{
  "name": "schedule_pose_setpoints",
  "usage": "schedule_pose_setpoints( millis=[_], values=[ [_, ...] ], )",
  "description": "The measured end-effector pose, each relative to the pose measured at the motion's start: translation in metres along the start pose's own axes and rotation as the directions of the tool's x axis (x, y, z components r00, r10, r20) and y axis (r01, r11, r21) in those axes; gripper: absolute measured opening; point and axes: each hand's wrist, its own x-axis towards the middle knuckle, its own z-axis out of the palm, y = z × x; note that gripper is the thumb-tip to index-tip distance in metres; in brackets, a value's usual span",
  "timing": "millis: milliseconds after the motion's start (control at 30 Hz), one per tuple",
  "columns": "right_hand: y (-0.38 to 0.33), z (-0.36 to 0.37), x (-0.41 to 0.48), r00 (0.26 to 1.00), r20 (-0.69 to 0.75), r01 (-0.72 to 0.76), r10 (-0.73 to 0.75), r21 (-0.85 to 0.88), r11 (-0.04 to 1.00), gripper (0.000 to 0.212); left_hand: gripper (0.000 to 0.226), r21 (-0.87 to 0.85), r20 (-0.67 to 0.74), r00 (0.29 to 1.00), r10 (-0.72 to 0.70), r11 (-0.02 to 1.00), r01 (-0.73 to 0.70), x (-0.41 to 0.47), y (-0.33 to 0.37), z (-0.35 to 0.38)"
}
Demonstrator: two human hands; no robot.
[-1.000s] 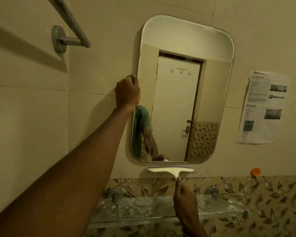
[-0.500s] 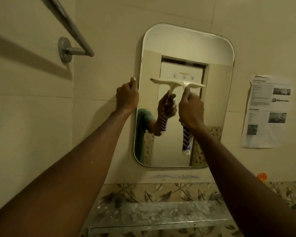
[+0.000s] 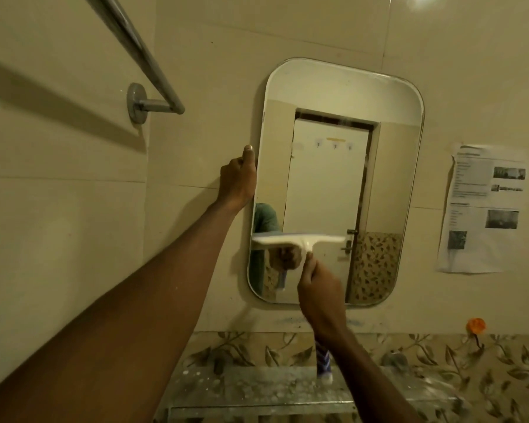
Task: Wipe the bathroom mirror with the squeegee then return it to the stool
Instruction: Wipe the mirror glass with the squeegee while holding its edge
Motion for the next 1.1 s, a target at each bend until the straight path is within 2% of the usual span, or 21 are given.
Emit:
schedule_pose_setpoints(
  millis=[100, 200, 333, 433, 500, 700, 800, 1000, 1100],
  values=[
    [-0.032, -0.025, 0.051, 0.993, -0.074, 0.094, -0.087, 0.093, 0.991, 0.041, 0.057, -0.002, 0.007, 1.0, -0.015, 1.0, 0.015, 0.0, -0.001, 0.0],
    [-0.044, -0.033, 0.074, 0.992, -0.056, 0.119, -0.115, 0.078, 0.99, 0.039, 0.064, -0.018, 0.008, 1.0, -0.013, 1.0, 0.013, 0.001, -0.001, 0.0],
    [-0.001, -0.004, 0.019, 0.998, 0.01, 0.068, -0.069, 0.058, 0.996, 0.039, 0.06, -0.01, -0.003, 0.999, -0.034, 0.999, 0.034, 0.004, -0.003, 0.002],
    [0.027, 0.014, -0.032, 0.997, 0.067, -0.03, 0.034, -0.072, 0.997, 0.047, 0.051, -0.016, -0.006, 0.999, -0.036, 0.999, 0.035, 0.002, -0.003, 0.002],
    [0.027, 0.013, -0.035, 0.993, 0.09, -0.066, 0.074, -0.09, 0.994, 0.045, 0.05, -0.005, -0.012, 0.999, -0.038, 0.999, 0.038, 0.001, -0.001, 0.002],
    [-0.042, -0.033, 0.062, 0.996, -0.077, 0.059, -0.051, 0.109, 0.992, 0.044, 0.058, -0.037, 0.025, 0.997, -0.068, 0.997, 0.069, 0.0, 0.001, -0.002],
    [-0.053, -0.034, 0.074, 0.999, -0.005, 0.041, -0.04, 0.083, 0.996, 0.041, 0.058, -0.038, 0.039, 0.996, -0.076, 0.996, 0.078, 0.002, 0.0, -0.002],
    [0.0, 0.012, -0.01, 0.995, 0.079, -0.059, 0.06, -0.023, 0.998, 0.039, 0.053, -0.032, 0.005, 0.998, -0.07, 0.997, 0.07, 0.005, -0.003, 0.0],
    [-0.002, 0.011, -0.016, 0.992, 0.106, -0.059, 0.064, -0.047, 0.997, 0.042, 0.052, -0.025, 0.001, 0.998, -0.063, 0.998, 0.063, 0.002, 0.002, 0.0]
  ],
)
